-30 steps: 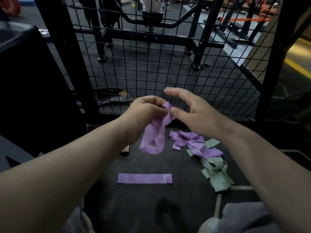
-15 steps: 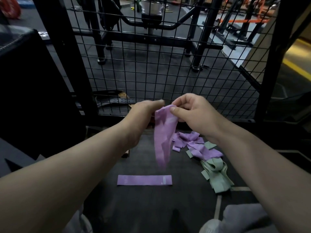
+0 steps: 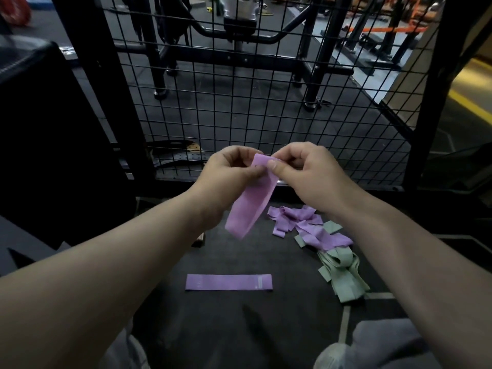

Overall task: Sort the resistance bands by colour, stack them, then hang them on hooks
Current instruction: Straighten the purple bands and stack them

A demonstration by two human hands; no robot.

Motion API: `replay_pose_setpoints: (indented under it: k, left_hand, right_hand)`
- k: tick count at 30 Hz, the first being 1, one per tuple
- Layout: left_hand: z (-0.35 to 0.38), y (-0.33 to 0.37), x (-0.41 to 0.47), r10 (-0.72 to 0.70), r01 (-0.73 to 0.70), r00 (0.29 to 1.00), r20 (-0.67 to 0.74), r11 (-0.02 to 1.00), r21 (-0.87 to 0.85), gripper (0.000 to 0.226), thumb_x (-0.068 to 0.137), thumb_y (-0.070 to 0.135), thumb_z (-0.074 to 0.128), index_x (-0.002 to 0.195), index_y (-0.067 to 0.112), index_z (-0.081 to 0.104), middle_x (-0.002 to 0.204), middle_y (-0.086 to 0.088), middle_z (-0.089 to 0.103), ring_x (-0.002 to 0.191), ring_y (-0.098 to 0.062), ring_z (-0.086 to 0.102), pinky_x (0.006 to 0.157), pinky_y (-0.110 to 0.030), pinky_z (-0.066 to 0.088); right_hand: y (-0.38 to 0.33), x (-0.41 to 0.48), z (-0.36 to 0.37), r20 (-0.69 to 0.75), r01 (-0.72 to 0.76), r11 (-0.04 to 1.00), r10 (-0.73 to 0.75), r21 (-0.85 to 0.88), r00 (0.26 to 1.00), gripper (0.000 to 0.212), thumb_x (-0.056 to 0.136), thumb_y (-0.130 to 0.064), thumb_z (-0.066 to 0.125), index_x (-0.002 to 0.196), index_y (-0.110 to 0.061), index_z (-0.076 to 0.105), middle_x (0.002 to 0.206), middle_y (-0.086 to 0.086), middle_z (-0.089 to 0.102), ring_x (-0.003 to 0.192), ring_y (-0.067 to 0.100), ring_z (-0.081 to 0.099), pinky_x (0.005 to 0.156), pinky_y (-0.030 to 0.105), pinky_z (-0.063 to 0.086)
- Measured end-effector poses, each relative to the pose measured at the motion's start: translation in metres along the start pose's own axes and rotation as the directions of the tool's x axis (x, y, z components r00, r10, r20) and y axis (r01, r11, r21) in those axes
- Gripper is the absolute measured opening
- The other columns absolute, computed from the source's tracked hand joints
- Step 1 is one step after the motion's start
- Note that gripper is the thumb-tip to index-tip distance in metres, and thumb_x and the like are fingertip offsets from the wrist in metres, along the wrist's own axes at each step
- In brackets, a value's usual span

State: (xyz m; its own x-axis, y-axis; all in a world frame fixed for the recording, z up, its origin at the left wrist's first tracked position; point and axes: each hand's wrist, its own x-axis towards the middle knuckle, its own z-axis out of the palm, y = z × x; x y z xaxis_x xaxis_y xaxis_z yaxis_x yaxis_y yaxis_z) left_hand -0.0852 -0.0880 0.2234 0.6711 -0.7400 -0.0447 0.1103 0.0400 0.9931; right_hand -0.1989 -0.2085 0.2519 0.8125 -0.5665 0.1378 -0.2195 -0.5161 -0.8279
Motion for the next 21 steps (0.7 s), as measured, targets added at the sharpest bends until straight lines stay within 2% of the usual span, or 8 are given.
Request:
replay_pose_setpoints:
  k: [2,4,6,8,11,15,17,21]
  left_hand:
    - [-0.001,-0.001,0.001,-0.078,0.077,0.996,0.032,0.997,0.010,0.025,0.076,0.007,0.075,0.100,0.004,0.069,0.089,-0.010,0.070,0.078,-0.019,0.065,0.077,-0.036,0.055]
    - [-0.001,-0.003,0.000,-0.091,0.089,0.995,0.043,0.995,0.035,0.016,0.084,0.007,0.071,0.098,0.001,0.068,0.087,-0.012,0.069,0.076,-0.020,0.063,0.075,-0.034,0.054]
    - [0.000,-0.005,-0.002,-0.074,0.072,0.996,0.056,0.996,0.044,0.013,0.093,0.007,0.063,0.100,-0.004,0.066,0.086,-0.013,0.068,0.075,-0.019,0.062,0.072,-0.030,0.054]
    - [0.001,-0.006,-0.003,-0.068,0.064,0.994,0.081,0.997,0.046,0.015,0.094,0.010,0.064,0.100,-0.003,0.066,0.088,-0.014,0.067,0.076,-0.021,0.061,0.072,-0.033,0.053]
    - [0.002,-0.004,-0.004,-0.078,0.073,0.991,0.105,0.996,0.050,0.009,0.091,0.010,0.068,0.095,0.002,0.068,0.088,-0.015,0.067,0.077,-0.024,0.061,0.072,-0.036,0.052]
    - [0.003,-0.003,-0.006,-0.157,0.147,0.974,0.163,0.987,0.070,0.004,0.086,0.007,0.071,0.088,0.009,0.068,0.080,-0.008,0.067,0.070,-0.019,0.060,0.065,-0.029,0.051]
    - [0.003,-0.004,-0.006,-0.200,0.180,0.962,0.185,0.977,0.118,0.005,0.086,0.007,0.071,0.084,0.009,0.067,0.075,-0.006,0.065,0.064,-0.016,0.057,0.060,-0.024,0.048]
    - [-0.002,-0.009,-0.006,-0.236,0.184,0.942,0.241,0.958,0.218,0.011,0.085,0.002,0.071,0.077,0.006,0.065,0.065,-0.002,0.065,0.060,-0.015,0.058,0.062,-0.026,0.050]
  right_hand:
    - [-0.003,0.001,-0.001,0.014,-0.073,0.991,0.072,0.113,0.997,0.009,0.095,-0.022,0.065,0.091,-0.018,0.071,0.080,0.000,0.070,0.067,0.003,0.060,0.064,0.019,0.050]
    - [-0.005,0.000,-0.001,0.061,-0.144,0.964,0.134,0.225,0.989,0.013,0.098,-0.022,0.060,0.096,-0.013,0.070,0.083,0.002,0.070,0.066,0.003,0.061,0.066,0.021,0.052]
    - [-0.004,0.001,-0.002,0.086,-0.172,0.961,0.156,0.219,0.984,0.016,0.098,-0.028,0.060,0.101,-0.016,0.070,0.087,0.001,0.071,0.069,0.006,0.063,0.068,0.026,0.055]
    - [-0.002,0.001,-0.003,0.080,-0.164,0.968,0.151,0.192,0.985,0.016,0.096,-0.032,0.063,0.102,-0.019,0.071,0.087,-0.001,0.072,0.071,0.005,0.064,0.066,0.025,0.054]
    - [-0.005,-0.001,-0.003,0.030,-0.151,0.963,0.148,0.222,0.989,0.011,0.096,-0.024,0.064,0.096,-0.014,0.070,0.083,0.002,0.073,0.071,0.009,0.066,0.066,0.027,0.055]
    - [-0.013,0.000,-0.008,-0.006,-0.150,0.911,0.165,0.384,0.986,0.011,0.098,-0.016,0.060,0.097,-0.006,0.066,0.085,0.010,0.068,0.073,0.019,0.066,0.070,0.036,0.060]
    - [-0.015,0.002,-0.014,-0.046,-0.163,0.876,0.206,0.454,0.977,0.013,0.099,-0.017,0.058,0.101,-0.005,0.064,0.090,0.014,0.065,0.078,0.024,0.065,0.074,0.044,0.059]
    - [-0.013,0.008,-0.031,-0.157,-0.192,0.805,0.332,0.562,0.930,0.010,0.101,-0.017,0.054,0.100,-0.009,0.060,0.101,0.014,0.065,0.090,0.026,0.067,0.079,0.045,0.061]
